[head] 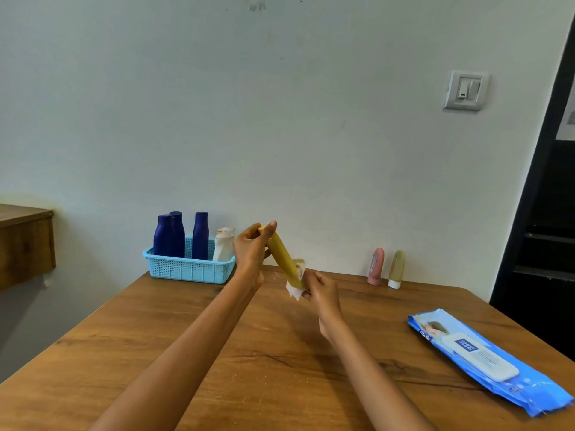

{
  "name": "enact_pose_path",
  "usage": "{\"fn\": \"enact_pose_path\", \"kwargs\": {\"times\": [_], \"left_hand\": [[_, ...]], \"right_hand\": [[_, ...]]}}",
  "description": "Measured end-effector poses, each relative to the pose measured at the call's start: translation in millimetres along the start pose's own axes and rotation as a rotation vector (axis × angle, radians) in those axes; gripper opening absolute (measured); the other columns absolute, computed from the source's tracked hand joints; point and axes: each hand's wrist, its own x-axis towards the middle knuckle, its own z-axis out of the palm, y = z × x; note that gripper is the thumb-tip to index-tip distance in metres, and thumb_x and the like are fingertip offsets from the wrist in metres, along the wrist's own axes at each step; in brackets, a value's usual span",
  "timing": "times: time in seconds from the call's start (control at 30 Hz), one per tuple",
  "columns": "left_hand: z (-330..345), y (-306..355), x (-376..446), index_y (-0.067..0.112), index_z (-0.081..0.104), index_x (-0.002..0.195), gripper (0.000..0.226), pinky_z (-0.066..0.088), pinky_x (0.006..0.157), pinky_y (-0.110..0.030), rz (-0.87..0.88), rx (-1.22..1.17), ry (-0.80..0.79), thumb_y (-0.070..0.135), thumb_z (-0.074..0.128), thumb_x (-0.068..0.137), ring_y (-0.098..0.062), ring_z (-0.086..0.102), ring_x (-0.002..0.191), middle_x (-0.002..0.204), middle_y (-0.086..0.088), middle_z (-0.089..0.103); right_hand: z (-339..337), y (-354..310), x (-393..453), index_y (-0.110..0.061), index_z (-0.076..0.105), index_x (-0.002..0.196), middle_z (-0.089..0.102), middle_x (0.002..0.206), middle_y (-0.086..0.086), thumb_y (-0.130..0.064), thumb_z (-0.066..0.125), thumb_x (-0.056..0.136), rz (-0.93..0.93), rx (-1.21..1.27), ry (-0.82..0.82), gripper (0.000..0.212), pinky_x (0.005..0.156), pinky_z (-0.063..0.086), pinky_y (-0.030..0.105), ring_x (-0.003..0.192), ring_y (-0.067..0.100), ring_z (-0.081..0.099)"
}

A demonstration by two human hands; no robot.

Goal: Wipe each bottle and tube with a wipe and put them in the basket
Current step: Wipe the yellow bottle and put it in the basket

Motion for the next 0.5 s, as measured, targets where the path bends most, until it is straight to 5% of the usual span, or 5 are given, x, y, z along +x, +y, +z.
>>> {"fn": "enact_pose_path", "kwargs": {"times": [0.2,0.4,0.5], "left_hand": [[13.3,-7.5,-16.1,0.012,0.053,0.128,0.057,0.055,0.081,-0.031,0.109,0.121,-0.174,0.023,0.075,0.077,-0.016,0.064,0.096,0.117,-0.006,0.061],[13.0,-7.7,-21.4,0.018,0.052,0.13,0.057,0.051,0.069,-0.016,0.217,0.26,-0.283,0.025,0.074,0.078,-0.016,0.061,0.104,0.118,-0.004,0.061],[11.8,-8.9,-20.3,0.019,0.051,0.13,0.057,0.049,0.068,-0.015,0.22,0.261,-0.29,0.024,0.074,0.078,-0.016,0.059,0.106,0.119,-0.004,0.06]], "right_hand": [[-10.3,-11.3,4.0,0.006,0.058,0.098,0.063,0.096,0.024,-0.003,0.057,0.09,0.5,0.646,-0.047,0.012,0.063,0.06,0.036,0.088,0.031,0.064],[-15.6,-9.8,5.6,0.005,0.059,0.098,0.063,0.101,0.026,0.003,0.058,0.088,0.537,0.488,-0.009,0.011,0.049,0.057,0.028,0.088,0.033,0.065],[-15.8,-8.9,6.8,-0.002,0.062,0.094,0.064,0.098,0.019,0.0,0.062,0.086,0.447,0.247,0.051,0.009,0.055,0.056,0.025,0.077,0.024,0.064]]}}
